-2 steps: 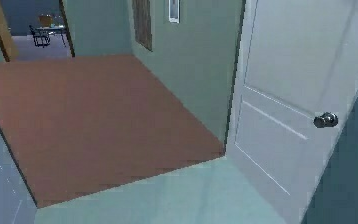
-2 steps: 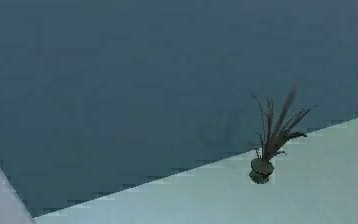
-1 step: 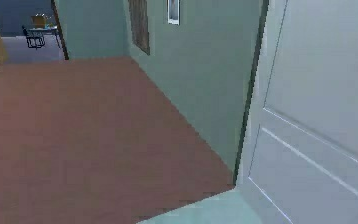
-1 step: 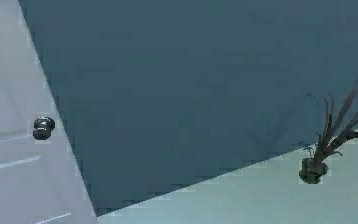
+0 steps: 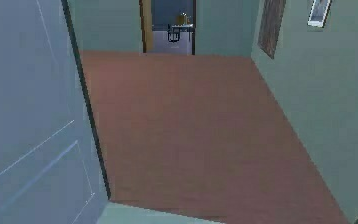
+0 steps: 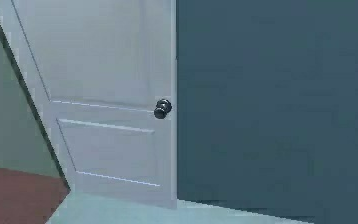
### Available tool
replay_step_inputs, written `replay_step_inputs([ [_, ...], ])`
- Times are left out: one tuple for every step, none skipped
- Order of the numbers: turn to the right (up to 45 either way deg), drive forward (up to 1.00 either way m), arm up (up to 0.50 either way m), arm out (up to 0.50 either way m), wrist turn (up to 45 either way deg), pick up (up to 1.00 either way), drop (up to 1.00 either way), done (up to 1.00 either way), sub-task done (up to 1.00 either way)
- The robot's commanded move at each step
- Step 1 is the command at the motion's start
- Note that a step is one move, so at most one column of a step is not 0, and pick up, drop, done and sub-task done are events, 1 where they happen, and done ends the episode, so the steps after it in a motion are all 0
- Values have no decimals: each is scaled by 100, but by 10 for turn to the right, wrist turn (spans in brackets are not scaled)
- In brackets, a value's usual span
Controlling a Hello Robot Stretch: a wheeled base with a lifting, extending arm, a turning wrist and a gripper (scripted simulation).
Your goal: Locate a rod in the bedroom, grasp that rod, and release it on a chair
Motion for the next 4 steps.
replay_step_inputs([
  [0, 100, 0, 0, 0, 0, 0, 0, 0],
  [-60, 0, 0, 0, 0, 0, 0, 0, 0],
  [0, 40, 0, 0, 0, 0, 0, 0, 0],
  [30, 0, 0, 0, 0, 0, 0, 0, 0],
])
